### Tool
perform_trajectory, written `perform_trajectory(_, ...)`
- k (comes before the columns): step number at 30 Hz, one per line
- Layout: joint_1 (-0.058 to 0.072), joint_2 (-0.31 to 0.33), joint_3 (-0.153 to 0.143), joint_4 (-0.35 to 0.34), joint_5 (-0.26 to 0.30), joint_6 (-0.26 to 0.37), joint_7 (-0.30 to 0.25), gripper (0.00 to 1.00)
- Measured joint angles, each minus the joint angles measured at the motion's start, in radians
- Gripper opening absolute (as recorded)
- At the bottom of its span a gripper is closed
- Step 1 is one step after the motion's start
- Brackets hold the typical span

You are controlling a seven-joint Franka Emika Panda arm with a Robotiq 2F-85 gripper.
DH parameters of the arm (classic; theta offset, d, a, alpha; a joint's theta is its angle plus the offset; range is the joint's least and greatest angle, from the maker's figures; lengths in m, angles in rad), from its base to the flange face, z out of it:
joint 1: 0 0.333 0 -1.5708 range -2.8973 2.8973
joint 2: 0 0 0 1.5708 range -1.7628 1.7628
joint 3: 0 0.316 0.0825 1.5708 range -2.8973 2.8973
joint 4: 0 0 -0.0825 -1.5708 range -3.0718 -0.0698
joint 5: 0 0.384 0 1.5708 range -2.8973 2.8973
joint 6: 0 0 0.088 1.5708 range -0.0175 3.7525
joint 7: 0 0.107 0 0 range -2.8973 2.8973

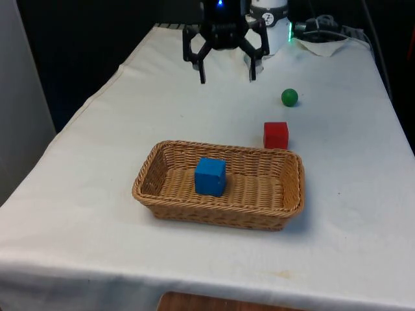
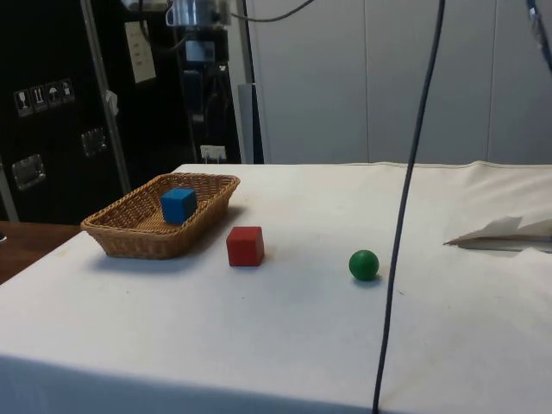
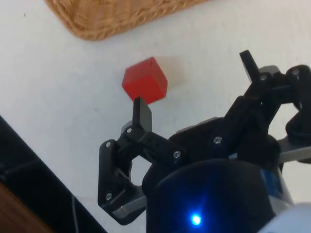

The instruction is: Place all non-red objects into the basket.

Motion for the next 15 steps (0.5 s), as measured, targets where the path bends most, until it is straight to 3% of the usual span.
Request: perform_trajectory(15, 0.004, -0.173, 0.054, -0.147, -0.109, -0.013, 0.085, 1.0)
